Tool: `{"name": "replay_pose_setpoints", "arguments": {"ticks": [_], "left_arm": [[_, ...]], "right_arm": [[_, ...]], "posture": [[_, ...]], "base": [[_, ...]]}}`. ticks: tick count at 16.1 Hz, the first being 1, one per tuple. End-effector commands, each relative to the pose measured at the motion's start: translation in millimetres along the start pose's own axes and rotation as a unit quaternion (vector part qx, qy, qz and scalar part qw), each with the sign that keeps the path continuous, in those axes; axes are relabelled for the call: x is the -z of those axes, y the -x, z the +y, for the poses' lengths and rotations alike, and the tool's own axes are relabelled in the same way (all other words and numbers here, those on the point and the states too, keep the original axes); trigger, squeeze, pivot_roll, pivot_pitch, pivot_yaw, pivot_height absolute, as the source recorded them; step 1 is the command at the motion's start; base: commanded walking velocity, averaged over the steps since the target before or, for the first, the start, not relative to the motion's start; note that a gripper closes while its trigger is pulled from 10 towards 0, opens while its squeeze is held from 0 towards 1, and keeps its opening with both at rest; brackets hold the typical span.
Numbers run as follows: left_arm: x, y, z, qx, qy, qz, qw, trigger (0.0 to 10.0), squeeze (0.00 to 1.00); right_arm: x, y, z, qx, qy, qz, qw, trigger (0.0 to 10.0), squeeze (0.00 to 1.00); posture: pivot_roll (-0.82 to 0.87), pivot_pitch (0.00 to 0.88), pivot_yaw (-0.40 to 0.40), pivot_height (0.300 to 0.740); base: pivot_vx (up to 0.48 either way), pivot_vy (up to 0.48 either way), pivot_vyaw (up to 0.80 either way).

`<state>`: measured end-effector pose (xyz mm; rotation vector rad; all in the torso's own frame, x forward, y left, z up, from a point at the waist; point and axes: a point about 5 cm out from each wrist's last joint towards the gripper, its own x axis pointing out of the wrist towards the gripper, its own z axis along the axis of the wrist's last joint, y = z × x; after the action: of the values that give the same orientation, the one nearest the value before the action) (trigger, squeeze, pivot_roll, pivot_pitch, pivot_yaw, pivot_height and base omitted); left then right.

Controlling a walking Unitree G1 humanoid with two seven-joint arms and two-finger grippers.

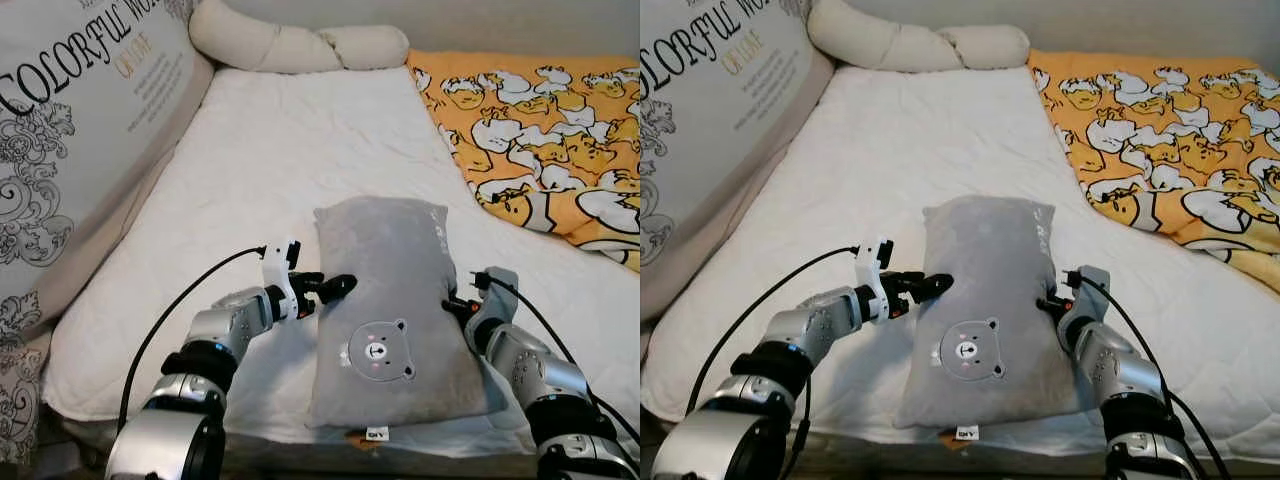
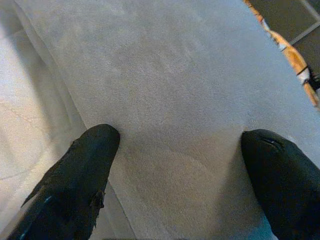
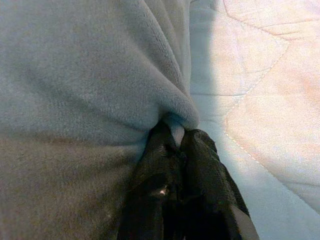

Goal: Clean up the room

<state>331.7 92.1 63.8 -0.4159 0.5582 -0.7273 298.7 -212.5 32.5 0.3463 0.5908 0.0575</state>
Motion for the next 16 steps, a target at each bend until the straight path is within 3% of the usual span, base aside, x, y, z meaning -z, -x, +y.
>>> {"name": "replay_pose_setpoints", "arguments": {"ticks": [1,2,3,4,8,9,10,11,16], "left_arm": [[5,-3.7,0.1,-0.014,0.005,0.018,1.000,10.0,1.00],[8,-4.9,-0.8,-0.012,0.021,0.029,0.999,10.0,1.00],[12,-7.6,-4.7,0.004,0.040,0.043,0.998,10.0,0.76],[14,-10.7,-10.2,0.025,0.047,0.043,0.998,10.0,0.00],[14,-19.5,-23.8,0.064,0.049,0.035,0.996,10.0,0.00],[12,-21.0,-25.9,0.071,0.063,0.024,0.995,5.8,0.00],[12,-20.9,-26.0,0.072,0.064,0.023,0.995,5.8,0.00],[12,-18.7,-22.8,0.068,0.068,0.017,0.995,0.2,0.00],[3,-9.8,-8.1,0.033,0.077,-0.016,0.996,0.0,0.00]], "right_arm": [[-5,-3.2,8.5,-0.016,0.000,-0.010,1.000,10.0,0.00],[-5,-3.7,9.9,-0.018,0.000,-0.009,1.000,10.0,0.00],[-5,-5.4,14.2,-0.024,-0.001,-0.009,1.000,10.0,0.00],[-7,-7.3,19.6,-0.035,0.000,-0.011,0.999,10.0,0.00],[-16,-11.6,44.0,-0.094,0.009,-0.022,0.995,9.8,0.00],[-18,-12.9,56.5,-0.127,0.021,-0.023,0.991,4.1,0.00],[-18,-13.2,57.8,-0.131,0.023,-0.022,0.991,4.1,0.00],[-17,-14.7,61.3,-0.138,0.032,-0.018,0.990,2.3,0.00],[-14,-16.1,64.9,-0.144,0.044,-0.017,0.988,2.9,0.00]], "posture": [[-0.03,0.000,0.033,0.740],[-0.03,0.000,0.033,0.740],[-0.03,0.000,0.033,0.740],[-0.03,0.000,0.034,0.740],[-0.02,0.000,0.026,0.740],[-0.02,0.000,0.021,0.740],[-0.02,0.000,0.021,0.740],[0.00,0.000,0.012,0.740],[0.00,0.000,0.006,0.740]], "base": [[0.000,0.000,0.00],[0.000,0.000,0.00],[0.000,0.000,0.00],[0.000,0.000,0.00],[0.000,0.000,0.00],[0.000,0.000,0.00],[0.000,0.000,0.00],[0.000,0.000,0.00],[0.000,0.000,0.00]]}}
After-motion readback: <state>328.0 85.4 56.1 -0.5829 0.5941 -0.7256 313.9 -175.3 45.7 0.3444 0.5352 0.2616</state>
